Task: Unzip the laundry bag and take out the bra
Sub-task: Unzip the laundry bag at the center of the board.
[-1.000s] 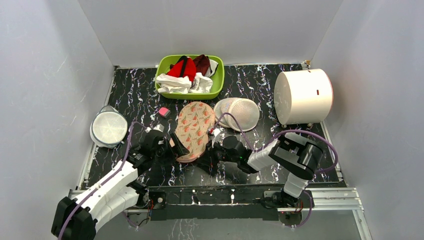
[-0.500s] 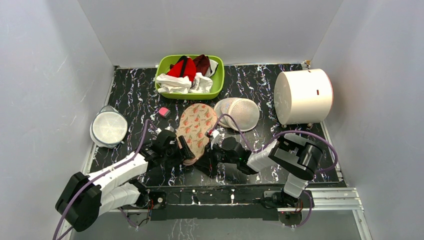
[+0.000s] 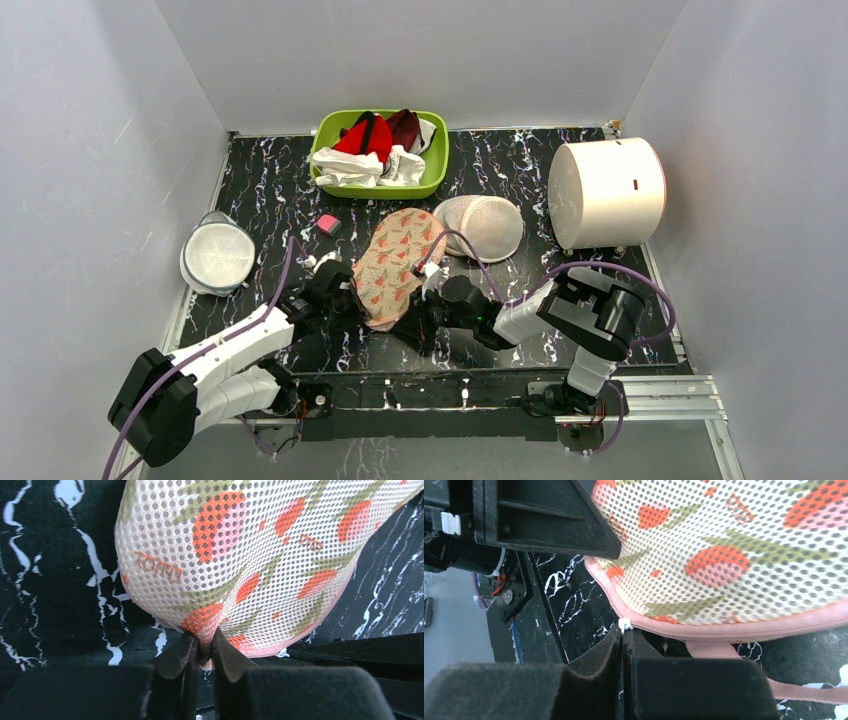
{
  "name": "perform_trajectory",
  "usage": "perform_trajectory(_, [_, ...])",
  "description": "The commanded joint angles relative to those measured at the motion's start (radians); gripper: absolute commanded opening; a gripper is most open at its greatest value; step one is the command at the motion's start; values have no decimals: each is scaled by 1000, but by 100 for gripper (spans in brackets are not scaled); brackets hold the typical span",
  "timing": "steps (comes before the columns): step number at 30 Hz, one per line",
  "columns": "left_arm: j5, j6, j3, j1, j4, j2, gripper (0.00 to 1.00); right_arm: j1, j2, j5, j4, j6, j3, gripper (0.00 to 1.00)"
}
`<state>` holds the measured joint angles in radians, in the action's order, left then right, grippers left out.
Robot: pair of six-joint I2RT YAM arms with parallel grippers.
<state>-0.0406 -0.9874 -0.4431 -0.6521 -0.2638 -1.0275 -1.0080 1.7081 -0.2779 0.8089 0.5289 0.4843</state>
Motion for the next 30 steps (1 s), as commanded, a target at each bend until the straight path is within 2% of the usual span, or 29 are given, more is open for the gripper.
perform_trajectory(1, [-110, 28, -19, 3, -113, 26, 4, 10, -26, 27, -41, -29, 11, 0])
perform_trajectory(10, [-174, 57, -38, 19, -191, 37, 2, 137, -111, 18, -212, -125, 8, 0])
perform_trajectory(16, [-202, 87, -72, 26, -245, 58, 5, 146, -97, -13, -271, -159, 67, 0])
perform_trajectory(19, [-202, 92, -93, 26, -271, 72, 15, 141, -69, -65, -190, -106, 66, 0])
perform_trajectory(24, [-179, 102, -141, 26, -311, 110, 47, 95, -18, -89, -104, -42, 82, 0])
perform_trajectory(27, [-104, 122, -163, 26, -285, 131, 63, 81, -3, -90, -56, -8, 87, 0])
perform_trajectory(30, [40, 104, -139, 26, -205, 133, 74, 78, 12, -97, -17, 22, 99, 0])
